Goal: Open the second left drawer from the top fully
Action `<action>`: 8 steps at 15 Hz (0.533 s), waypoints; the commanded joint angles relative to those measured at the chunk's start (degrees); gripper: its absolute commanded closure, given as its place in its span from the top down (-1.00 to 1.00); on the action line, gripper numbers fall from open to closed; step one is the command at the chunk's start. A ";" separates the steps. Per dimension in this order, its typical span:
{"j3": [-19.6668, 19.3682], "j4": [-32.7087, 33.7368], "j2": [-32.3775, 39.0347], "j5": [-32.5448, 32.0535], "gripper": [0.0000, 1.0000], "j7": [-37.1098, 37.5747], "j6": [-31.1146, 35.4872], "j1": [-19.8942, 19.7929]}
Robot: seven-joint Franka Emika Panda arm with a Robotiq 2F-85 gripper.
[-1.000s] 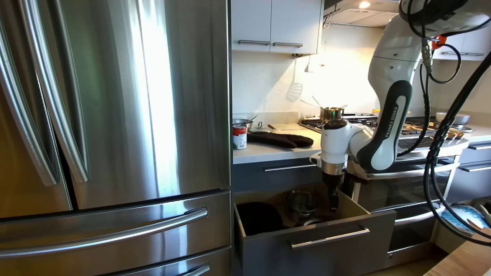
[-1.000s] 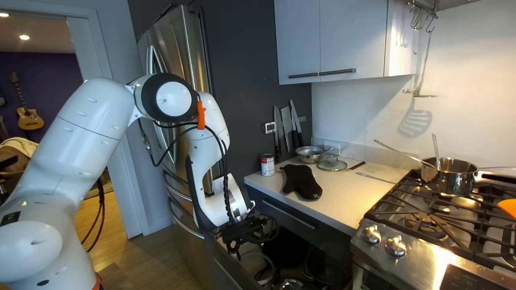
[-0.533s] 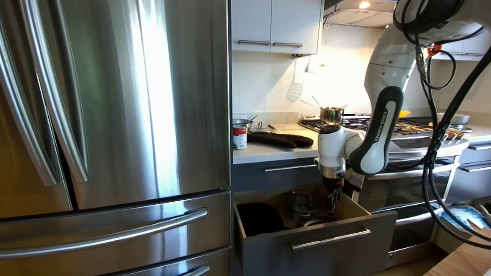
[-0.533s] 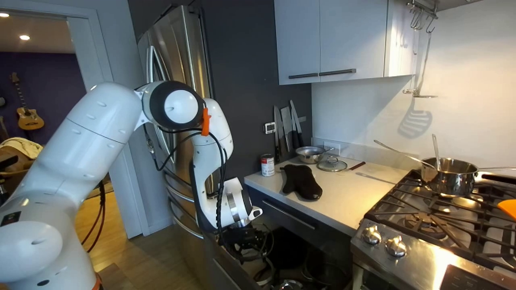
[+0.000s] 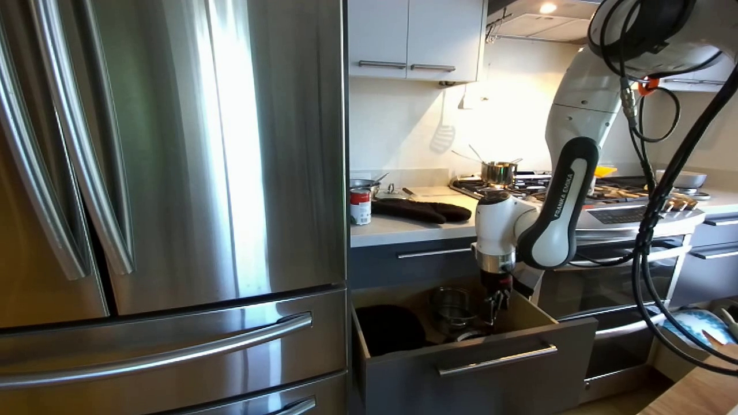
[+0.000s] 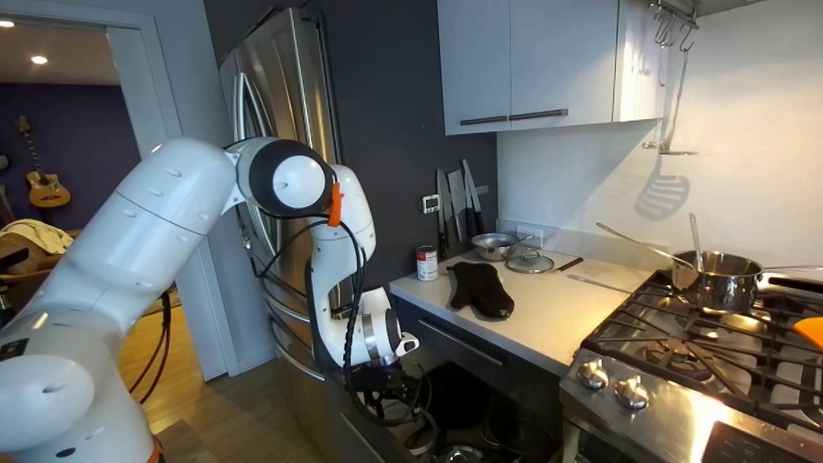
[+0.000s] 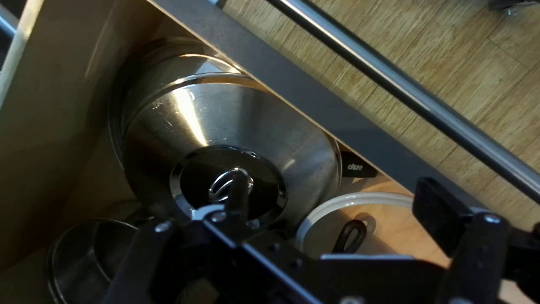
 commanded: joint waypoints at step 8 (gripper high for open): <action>1.50 4.58 7.51 5.51 1.00 2.85 6.25 -4.43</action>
